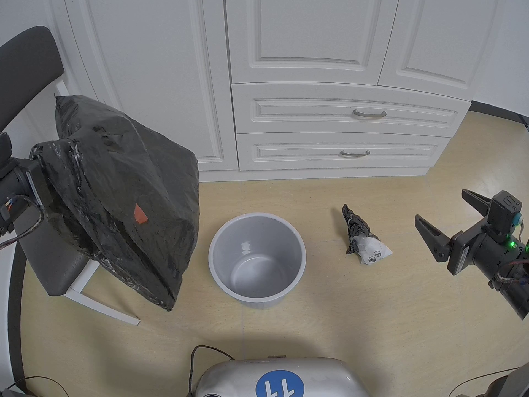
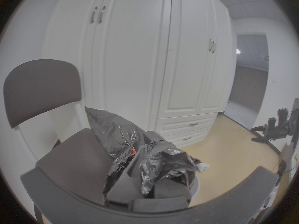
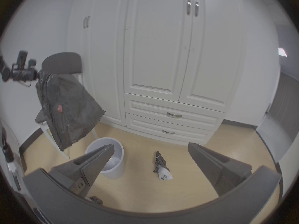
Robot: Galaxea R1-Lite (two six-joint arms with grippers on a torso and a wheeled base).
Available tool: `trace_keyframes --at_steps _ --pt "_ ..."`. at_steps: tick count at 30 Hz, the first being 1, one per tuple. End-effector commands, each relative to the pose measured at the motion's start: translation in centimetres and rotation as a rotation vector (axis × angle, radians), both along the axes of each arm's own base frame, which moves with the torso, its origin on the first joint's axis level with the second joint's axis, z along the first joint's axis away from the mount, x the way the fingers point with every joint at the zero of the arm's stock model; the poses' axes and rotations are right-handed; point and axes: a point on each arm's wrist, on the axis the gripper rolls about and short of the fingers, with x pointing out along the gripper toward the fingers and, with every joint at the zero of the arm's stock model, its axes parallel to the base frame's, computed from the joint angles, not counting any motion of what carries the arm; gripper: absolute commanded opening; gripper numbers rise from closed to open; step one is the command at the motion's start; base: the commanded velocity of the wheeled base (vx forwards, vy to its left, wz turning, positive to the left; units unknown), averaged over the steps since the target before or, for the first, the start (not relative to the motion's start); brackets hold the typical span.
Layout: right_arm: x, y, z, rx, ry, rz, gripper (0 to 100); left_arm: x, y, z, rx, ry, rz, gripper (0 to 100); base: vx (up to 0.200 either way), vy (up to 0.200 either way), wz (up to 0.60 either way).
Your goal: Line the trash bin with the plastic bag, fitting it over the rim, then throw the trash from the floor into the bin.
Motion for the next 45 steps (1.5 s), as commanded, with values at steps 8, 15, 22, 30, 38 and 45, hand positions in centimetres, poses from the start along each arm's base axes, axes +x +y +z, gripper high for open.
trace_keyframes --at_steps 8,15,22,30,38,45 --pt "1.3 1.2 1.1 0.204 -0.045 0.072 100 -1.5 -7.2 2.5 -0.183 0.011 -0.22 0 0.0 0.0 0.0" --pt "1.0 2.7 -3.1 0.051 0.024 0.069 100 0.1 -10.3 4.7 -0.292 -0.049 -0.155 0 0.0 0.0 0.0" --pt "2.3 5.4 -3.0 0.237 -0.042 0.251 100 0.1 -11.8 4.6 -0.335 -0.056 -0.168 0 0.0 0.0 0.0" --pt "3.8 9.4 -4.7 0.383 0.074 0.313 100 1.5 -13.6 4.4 -0.42 -0.11 -0.135 0 0.0 0.0 0.0" --pt "2.9 16.1 -7.4 0.421 0.154 0.314 100 2.0 -14.4 5.5 -0.482 -0.167 -0.092 0 0.0 0.0 0.0" --pt "2.8 16.7 -8.7 0.398 0.179 0.32 100 3.0 -15.0 6.3 -0.541 -0.222 -0.045 0 0.0 0.0 0.0"
